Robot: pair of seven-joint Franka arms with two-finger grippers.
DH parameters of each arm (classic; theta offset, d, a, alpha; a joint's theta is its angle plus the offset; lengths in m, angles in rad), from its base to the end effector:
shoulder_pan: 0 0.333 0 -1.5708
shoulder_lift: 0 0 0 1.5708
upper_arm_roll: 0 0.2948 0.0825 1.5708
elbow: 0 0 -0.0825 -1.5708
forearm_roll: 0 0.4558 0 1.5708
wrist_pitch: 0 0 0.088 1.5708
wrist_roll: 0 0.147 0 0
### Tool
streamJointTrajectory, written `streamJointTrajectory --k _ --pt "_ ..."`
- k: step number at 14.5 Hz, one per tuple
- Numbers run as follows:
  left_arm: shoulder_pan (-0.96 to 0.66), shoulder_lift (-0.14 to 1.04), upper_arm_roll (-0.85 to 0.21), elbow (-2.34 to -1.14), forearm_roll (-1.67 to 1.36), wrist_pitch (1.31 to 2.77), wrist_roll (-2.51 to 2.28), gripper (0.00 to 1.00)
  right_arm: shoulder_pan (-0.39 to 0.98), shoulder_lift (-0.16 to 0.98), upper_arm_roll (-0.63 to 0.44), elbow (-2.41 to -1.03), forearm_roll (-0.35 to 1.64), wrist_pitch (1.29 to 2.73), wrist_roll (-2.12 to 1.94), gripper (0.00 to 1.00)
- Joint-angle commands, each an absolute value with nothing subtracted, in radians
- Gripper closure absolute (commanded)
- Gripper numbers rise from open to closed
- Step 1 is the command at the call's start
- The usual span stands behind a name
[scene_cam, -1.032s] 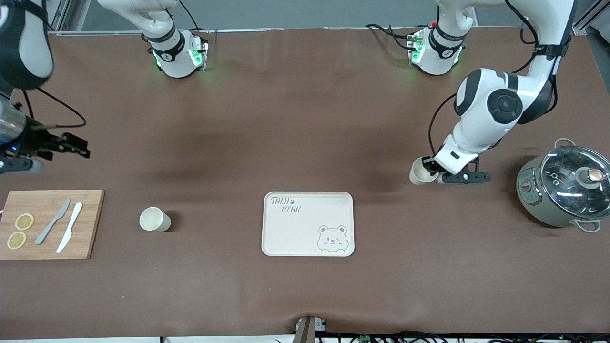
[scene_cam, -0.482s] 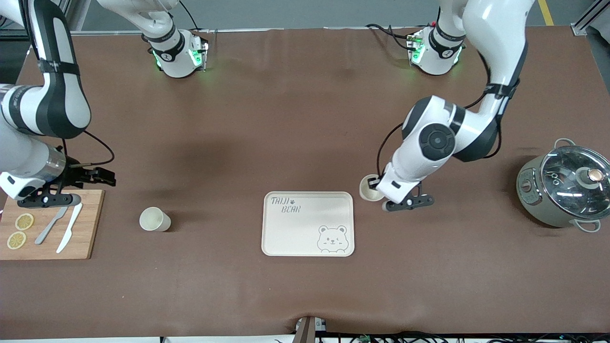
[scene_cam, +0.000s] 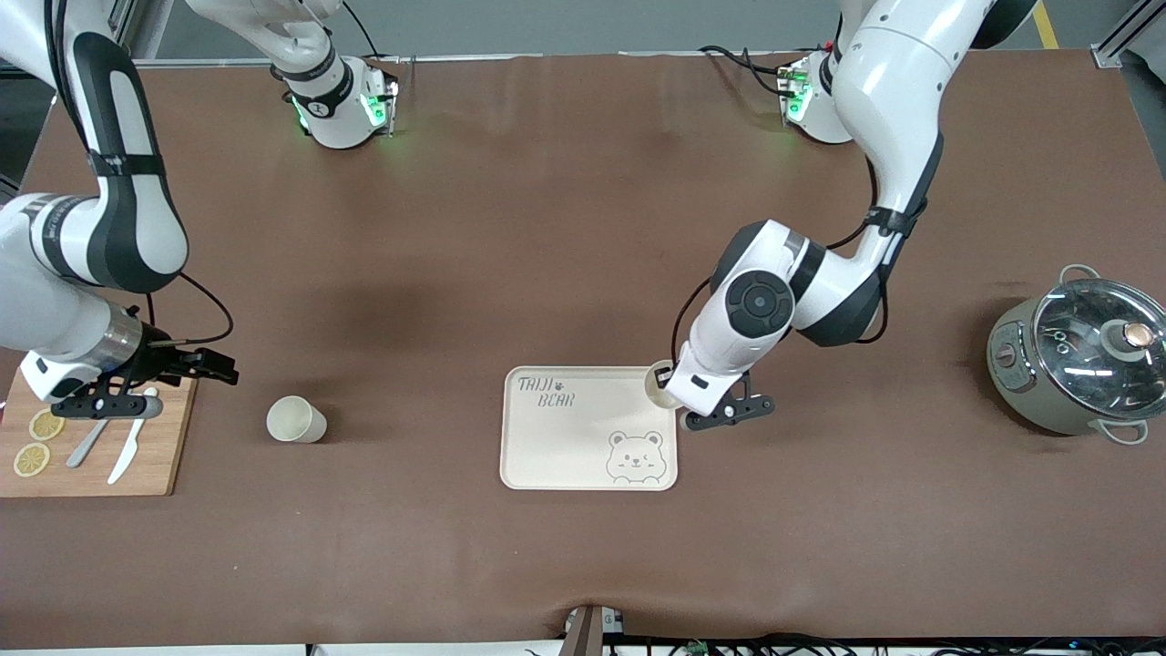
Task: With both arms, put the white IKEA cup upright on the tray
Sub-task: 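Carry the cup to the tray while the right gripper reaches the other cup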
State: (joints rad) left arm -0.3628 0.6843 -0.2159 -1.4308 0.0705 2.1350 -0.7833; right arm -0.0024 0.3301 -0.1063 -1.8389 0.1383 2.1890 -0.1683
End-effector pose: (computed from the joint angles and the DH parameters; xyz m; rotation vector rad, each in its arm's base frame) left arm 0.6627 -0.4028 0.2081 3.0428 0.3324 -0.0298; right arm 0.6852 -0.0641 0.2529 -3.0658 0.0203 -0.0514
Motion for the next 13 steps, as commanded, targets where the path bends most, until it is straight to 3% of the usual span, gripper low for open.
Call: streamJointTrajectory --k 1,5,13 --pt "-0.411 0.722 -0.172 -1.379 0.095 2.163 -0.834 1.0 -0.002 0.4 -0.1 -1.772 0.199 2.194 -0.169 0.0" --pt "-0.511 0.776 -0.071 -1.376 0.092 2.267 -0.874 1.0 0.005 0.485 -0.1 -1.732 0.222 2.255 -0.169 0.0" --pt "-0.535 0.824 -0.071 -1.378 0.092 2.365 -0.896 1.0 0.032 0.555 -0.1 -1.73 0.222 2.358 -0.169 0.0"
